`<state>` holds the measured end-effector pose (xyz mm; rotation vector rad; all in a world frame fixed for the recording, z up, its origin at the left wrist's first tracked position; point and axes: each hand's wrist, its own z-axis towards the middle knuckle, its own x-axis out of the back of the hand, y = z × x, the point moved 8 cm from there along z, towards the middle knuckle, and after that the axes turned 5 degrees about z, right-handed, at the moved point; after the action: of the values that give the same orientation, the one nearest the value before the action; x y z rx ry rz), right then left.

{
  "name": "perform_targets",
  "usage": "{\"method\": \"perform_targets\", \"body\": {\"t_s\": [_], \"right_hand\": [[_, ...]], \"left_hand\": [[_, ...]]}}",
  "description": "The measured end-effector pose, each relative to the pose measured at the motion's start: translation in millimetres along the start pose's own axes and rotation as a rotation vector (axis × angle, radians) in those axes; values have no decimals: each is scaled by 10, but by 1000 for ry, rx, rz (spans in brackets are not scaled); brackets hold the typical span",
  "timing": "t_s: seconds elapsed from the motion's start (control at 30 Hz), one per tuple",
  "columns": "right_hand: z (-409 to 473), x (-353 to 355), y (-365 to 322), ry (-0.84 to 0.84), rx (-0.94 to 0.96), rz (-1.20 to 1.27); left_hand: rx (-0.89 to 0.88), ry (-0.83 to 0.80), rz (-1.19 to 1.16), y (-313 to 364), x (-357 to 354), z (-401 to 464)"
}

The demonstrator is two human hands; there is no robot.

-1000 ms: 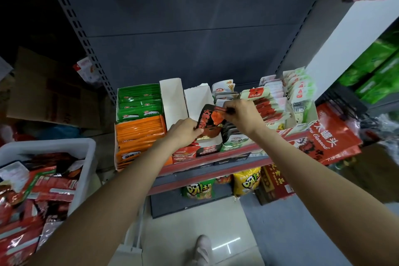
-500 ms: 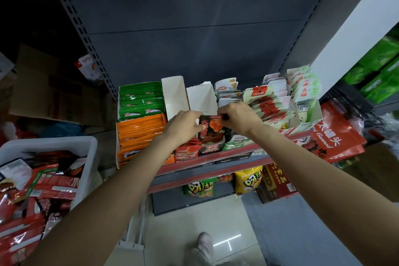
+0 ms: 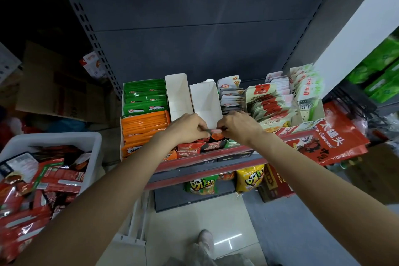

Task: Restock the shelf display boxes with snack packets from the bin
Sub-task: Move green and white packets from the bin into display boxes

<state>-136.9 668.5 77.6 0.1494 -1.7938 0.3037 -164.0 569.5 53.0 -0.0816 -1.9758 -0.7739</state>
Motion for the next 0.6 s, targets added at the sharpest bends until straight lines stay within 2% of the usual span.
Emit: {"method": "perform_targets", "body": {"t_s": [0.13, 0.33, 0.47, 0.6], "right_hand": [[-44, 58, 55, 2, -46, 175], [-168, 304, -218, 256, -98, 342], [-161, 377, -865, 376, -84, 474], [-4, 191, -1891, 367, 16, 579]], "left_hand": [[-8, 26, -125, 19, 71, -75], [-24, 408, -244, -68, 502, -447], [11, 621, -256, -385, 798, -1047], [135, 764, -204, -1114, 899, -1814]]}}
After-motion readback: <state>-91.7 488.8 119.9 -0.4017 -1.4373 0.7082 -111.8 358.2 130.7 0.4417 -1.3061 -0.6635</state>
